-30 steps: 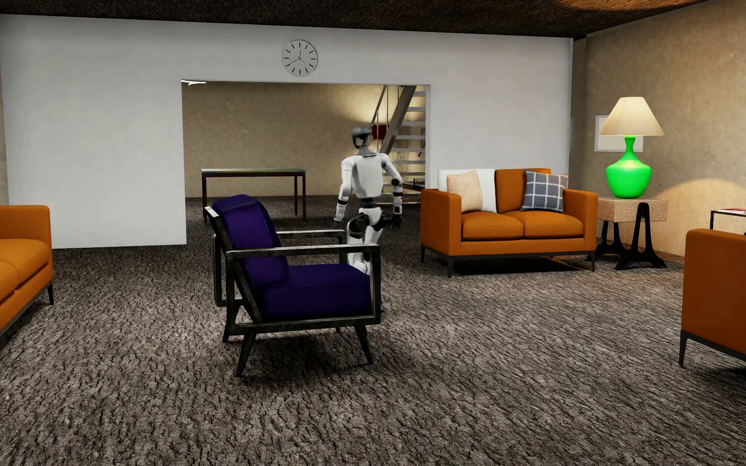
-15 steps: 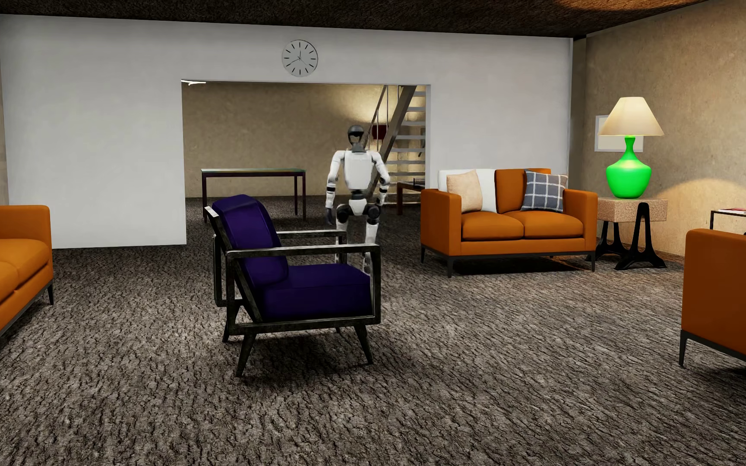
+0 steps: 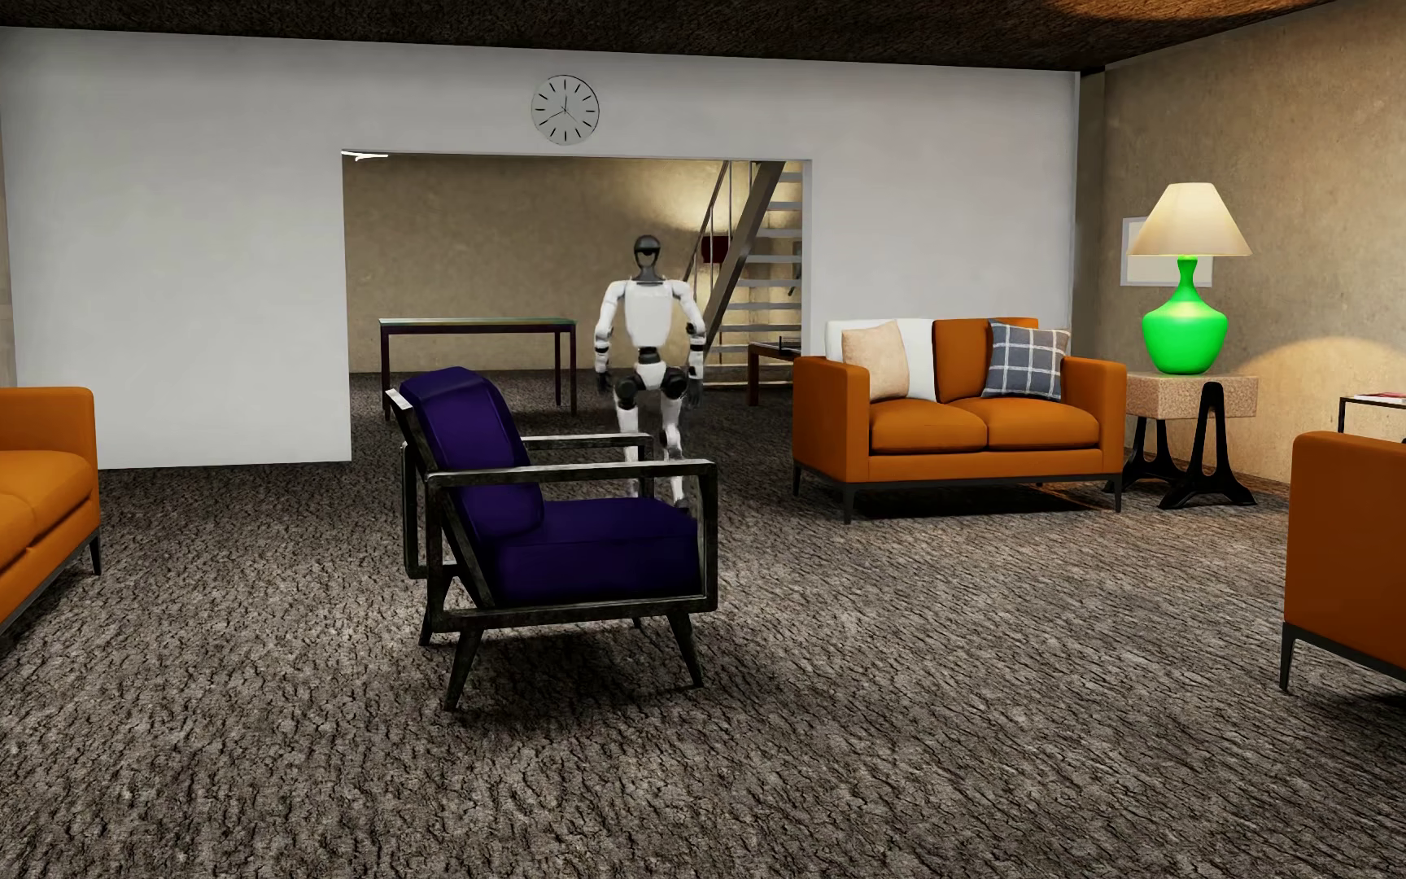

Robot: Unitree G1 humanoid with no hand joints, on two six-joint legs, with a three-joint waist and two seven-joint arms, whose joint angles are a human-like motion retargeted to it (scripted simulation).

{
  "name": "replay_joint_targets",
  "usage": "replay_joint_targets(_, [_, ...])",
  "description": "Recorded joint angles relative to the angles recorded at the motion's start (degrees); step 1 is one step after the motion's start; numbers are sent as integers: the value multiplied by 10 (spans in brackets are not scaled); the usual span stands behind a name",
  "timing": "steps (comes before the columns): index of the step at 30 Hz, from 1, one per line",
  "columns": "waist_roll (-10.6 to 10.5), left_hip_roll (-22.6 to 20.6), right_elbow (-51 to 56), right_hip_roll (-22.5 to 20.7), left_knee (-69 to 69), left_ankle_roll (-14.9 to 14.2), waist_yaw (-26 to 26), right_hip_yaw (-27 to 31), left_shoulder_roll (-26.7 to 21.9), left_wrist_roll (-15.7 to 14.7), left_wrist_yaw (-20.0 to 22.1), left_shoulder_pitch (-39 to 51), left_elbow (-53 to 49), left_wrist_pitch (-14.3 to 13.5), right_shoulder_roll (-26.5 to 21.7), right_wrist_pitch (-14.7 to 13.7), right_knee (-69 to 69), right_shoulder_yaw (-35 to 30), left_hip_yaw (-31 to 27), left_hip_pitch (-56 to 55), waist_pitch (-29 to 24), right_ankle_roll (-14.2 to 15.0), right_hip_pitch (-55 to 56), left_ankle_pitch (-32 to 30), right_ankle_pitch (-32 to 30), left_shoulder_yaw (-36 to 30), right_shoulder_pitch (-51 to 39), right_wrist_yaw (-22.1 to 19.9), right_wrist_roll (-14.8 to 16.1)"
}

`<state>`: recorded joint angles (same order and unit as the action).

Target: Head to the table

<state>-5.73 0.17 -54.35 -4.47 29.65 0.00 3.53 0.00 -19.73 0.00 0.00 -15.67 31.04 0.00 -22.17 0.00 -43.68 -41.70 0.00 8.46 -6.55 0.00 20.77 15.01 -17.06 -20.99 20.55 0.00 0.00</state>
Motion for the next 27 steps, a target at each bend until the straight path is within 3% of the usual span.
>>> replay_joint_targets(1, [6, 4, -14, 7, -10, 0, 19, 0, -7, 0, 0, 21, -32, 0, 3, 0, 112, -14, 0, 40, 3, 0, 12, 20, 81, 17, 19, 0, 0])
replay_joint_targets(2, [12, 9, -19, 14, -12, 0, 38, 0, -15, 0, 0, 39, -55, 0, 2, 0, 175, -35, 0, 65, 9, 0, 27, 42, 255, 24, 37, 0, 0])
replay_joint_targets(3, [15, 20, -25, 23, -5, 0, 55, 0, -19, 0, 0, 52, -67, 0, 4, 0, 160, -43, 0, 84, 13, 0, 43, 64, 370, 39, 52, 0, 0])
replay_joint_targets(4, [14, 32, -31, 20, 8, 0, 76, 0, -19, 0, 0, 58, -68, 0, 5, 0, 164, -56, 0, 103, 11, 0, 57, 62, 373, 50, 63, 0, 0])
replay_joint_targets(5, [8, 47, -40, 10, 23, 0, 87, 0, -14, 0, 0, 56, -50, 0, 5, 0, 152, -65, 0, 128, 8, 0, 68, 35, 269, 62, 71, 0, 0])
replay_joint_targets(6, [0, 56, -47, -7, 59, 0, 83, 0, -6, 0, 0, 46, -27, 0, 8, 0, 127, -72, 0, 126, 19, 0, 89, -36, 119, 69, 73, 0, 0])
replay_joint_targets(7, [-20, 83, -57, -34, 150, 0, 73, 0, 8, 0, 0, 35, 21, 0, 8, 0, 79, -88, 0, 101, 22, 0, 92, -150, 44, 60, 67, 0, 0])
replay_joint_targets(8, [-23, 92, -56, -52, 248, 0, 59, 0, 18, 0, 0, 22, 77, 0, 6, 0, 47, -84, 0, 76, 15, 0, 61, -246, 45, 44, 56, 0, 0])
replay_joint_targets(9, [-16, 92, -46, -67, 371, 0, 45, 0, 13, 0, 0, 14, 124, 0, 13, 0, 43, -75, 0, 8, 9, 0, 26, -239, 60, 14, 34, 0, 0])
replay_joint_targets(10, [-18, 100, -17, -79, 468, 0, 19, 0, 20, 0, 0, 18, 173, 0, 5, 0, 58, -56, 0, -50, -3, 0, -30, -147, 89, -21, 17, 0, 0])
replay_joint_targets(11, [-4, 92, 8, -79, 513, 0, -26, 0, 18, 0, 0, 6, 210, 0, 6, 0, 72, -37, 0, -98, -4, 0, -84, -60, 119, -42, -4, 0, 0])
replay_joint_targets(13, [17, 80, 71, -65, 469, 0, -100, 0, 13, 0, 0, -38, 248, 0, -4, 0, 113, 2, 0, -188, -1, 0, -184, -1, 188, -65, -56, 0, 0])
replay_joint_targets(15, [31, 76, 139, -40, 282, 0, -154, 0, 1, 0, 0, -87, 259, 0, -16, 0, 155, 70, 0, -237, 6, 0, -274, -23, 262, -77, -101, 0, 0])
replay_joint_targets(17, [25, 88, 181, -37, 59, 0, -184, 0, -7, 0, 0, -117, 260, 0, -20, 0, 190, 149, 0, -268, 20, 0, -345, -139, 336, -79, -150, 0, 0])
replay_joint_targets(18, [26, 91, 200, -28, 23, 0, -197, 0, -9, 0, 0, -124, 260, 0, -23, 0, 189, 178, 0, -281, 29, 0, -361, -337, 358, -81, -172, 0, 0])
replay_joint_targets(19, [26, 92, 221, -17, -231, 0, -214, 0, -8, 0, 0, -124, 268, 0, -27, 0, 179, 204, 0, -296, 35, 0, -365, -455, 365, -83, -187, 0, 0])
replay_joint_targets(20, [24, 90, 223, -17, -11, 0, -212, 0, -3, 0, 0, -130, 278, 0, -27, 0, 175, 207, 0, -323, 41, 0, -390, -455, 358, -62, -195, 0, 0])
replay_joint_targets(21, [28, 77, 233, 2, 31, 0, -223, 0, 2, 0, 0, -128, 285, 0, -26, 0, 148, 219, 0, -327, 41, 0, -403, -303, 334, -53, -187, 0, 0])
replay_joint_targets(23, [38, 23, 226, 31, 101, 0, -212, 0, 5, 0, 0, -133, 300, 0, -6, 0, 9, 238, 0, -322, 57, 0, -384, -138, 210, -47, -140, 0, 0])
replay_joint_targets(25, [47, 13, 150, 54, 147, 0, -201, 0, 9, 0, 0, -115, 274, 0, 26, 0, -226, 220, 0, -231, 30, 0, -311, -59, 109, -28, -114, 0, 0])
replay_joint_targets(26, [44, 7, 93, 47, 144, 0, -184, 0, 10, 0, 0, -89, 279, 0, 33, 0, -328, 181, 0, -201, 22, 0, -258, -41, 108, -18, -118, 0, 0])
replay_joint_targets(27, [41, -9, 65, 54, 123, 0, -146, 0, 5, 0, 0, -63, 231, 0, 18, 0, -374, 81, 0, -176, 13, 0, -211, -41, 106, -25, -119, 0, 0])
